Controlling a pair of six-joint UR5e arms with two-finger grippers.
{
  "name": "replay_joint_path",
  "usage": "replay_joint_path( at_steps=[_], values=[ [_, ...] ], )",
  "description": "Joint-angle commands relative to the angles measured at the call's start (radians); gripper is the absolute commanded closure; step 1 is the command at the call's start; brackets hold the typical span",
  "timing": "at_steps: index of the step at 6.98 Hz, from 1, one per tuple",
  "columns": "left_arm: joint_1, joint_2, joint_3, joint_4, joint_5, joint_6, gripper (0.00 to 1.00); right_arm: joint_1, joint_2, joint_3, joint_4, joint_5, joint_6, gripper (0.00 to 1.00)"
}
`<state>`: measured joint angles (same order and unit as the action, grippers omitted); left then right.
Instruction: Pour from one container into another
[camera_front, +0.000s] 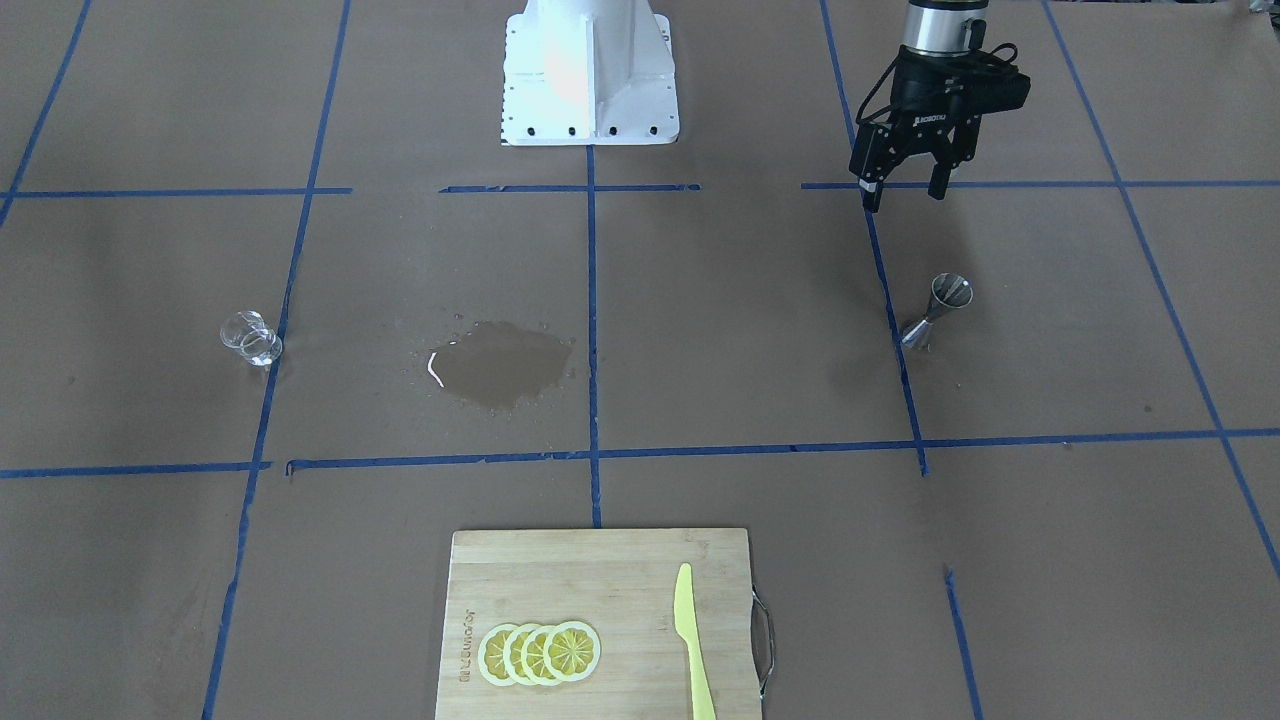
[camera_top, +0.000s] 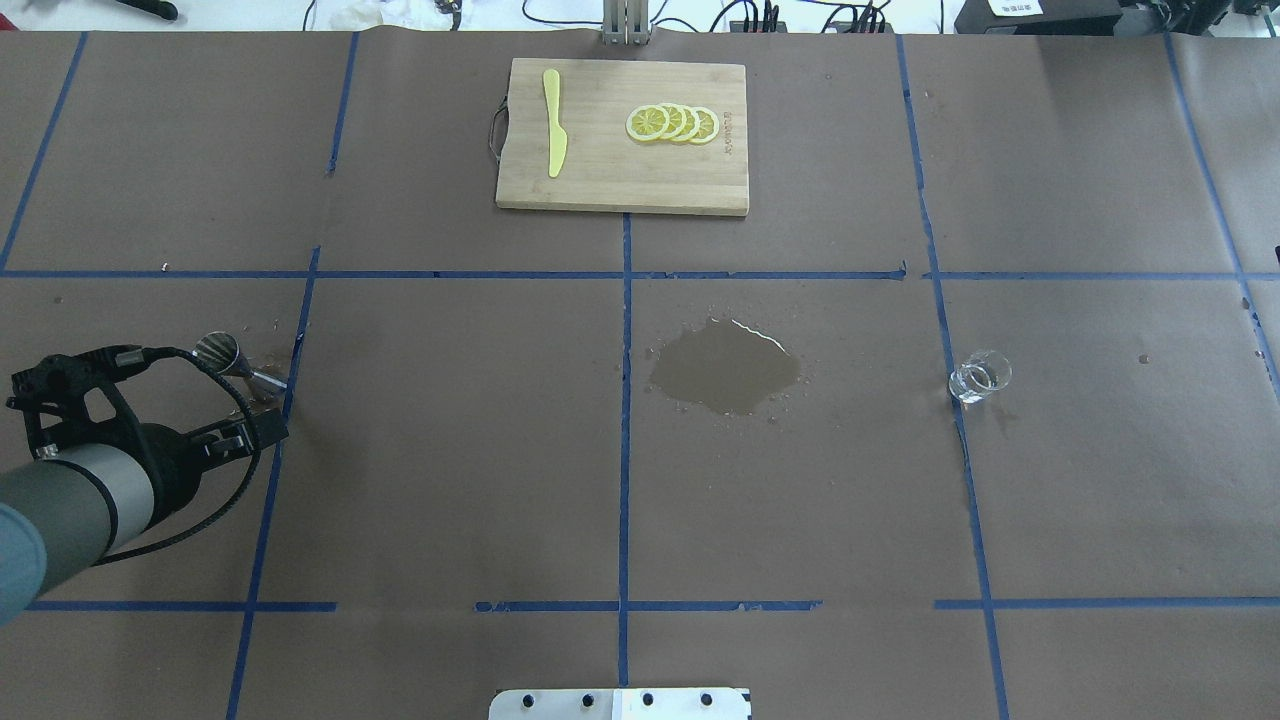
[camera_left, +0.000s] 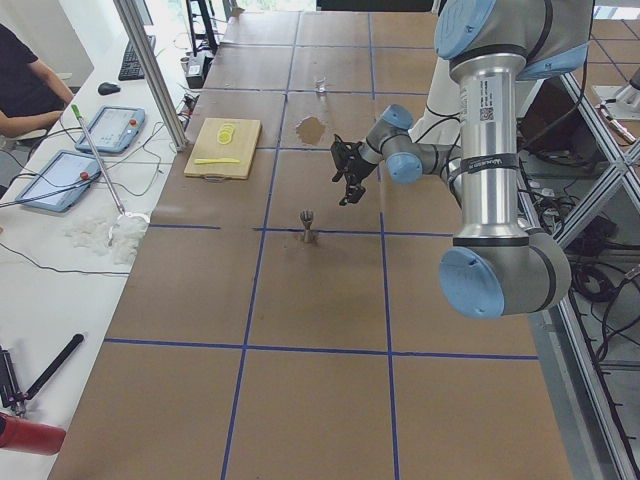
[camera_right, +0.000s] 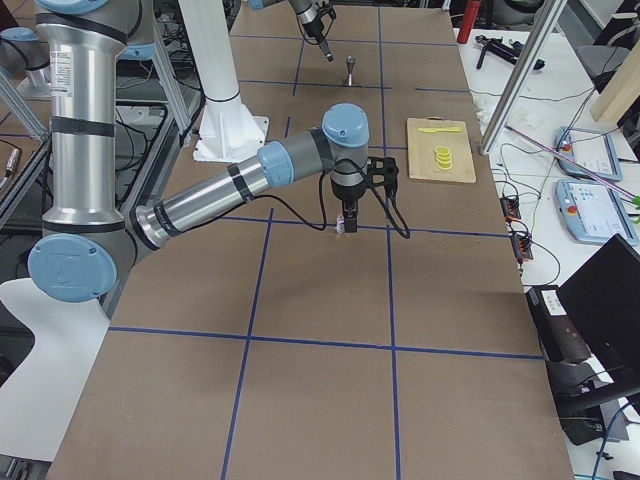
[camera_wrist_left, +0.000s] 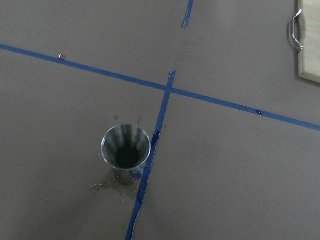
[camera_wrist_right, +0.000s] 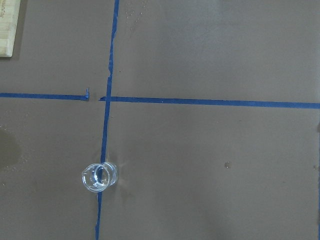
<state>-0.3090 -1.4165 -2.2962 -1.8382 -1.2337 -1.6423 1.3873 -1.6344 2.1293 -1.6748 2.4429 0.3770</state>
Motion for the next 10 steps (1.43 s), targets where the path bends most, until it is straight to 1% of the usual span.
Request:
replay_joint_path(
  at_steps=[1,2,3,4,6,7,8,9,10],
  values=[
    [0.054,0.011,0.027,-0.001,0.220,-0.034,0.00,-0.037,-0.005,0.053,0.004,-0.028,0.112,0.00],
    [0.073,0.010,0.103,-0.037,0.306,-0.034,0.00,-0.039,-0.007,0.067,0.004,-0.028,0.112,0.00],
    [0.094,0.010,0.221,-0.171,0.391,-0.030,0.00,-0.050,-0.007,0.079,0.024,-0.028,0.108,0.00],
    [0.097,0.011,0.295,-0.294,0.426,-0.004,0.00,-0.057,-0.008,0.083,0.035,-0.037,0.115,0.00],
    [0.097,0.011,0.378,-0.482,0.569,0.173,0.04,-0.079,-0.022,0.092,0.050,-0.071,0.115,0.00],
    [0.100,-0.007,0.420,-0.492,0.621,0.208,0.04,-0.111,-0.106,0.093,0.181,-0.112,0.140,0.00],
    [0.100,-0.030,0.452,-0.492,0.653,0.234,0.04,-0.157,-0.158,0.092,0.323,-0.139,0.272,0.00],
    [0.100,-0.054,0.489,-0.492,0.664,0.251,0.04,-0.181,-0.168,0.093,0.354,-0.143,0.320,0.00],
    [0.105,-0.102,0.544,-0.492,0.665,0.254,0.06,-0.197,-0.179,0.098,0.356,-0.157,0.325,0.00]
  ],
)
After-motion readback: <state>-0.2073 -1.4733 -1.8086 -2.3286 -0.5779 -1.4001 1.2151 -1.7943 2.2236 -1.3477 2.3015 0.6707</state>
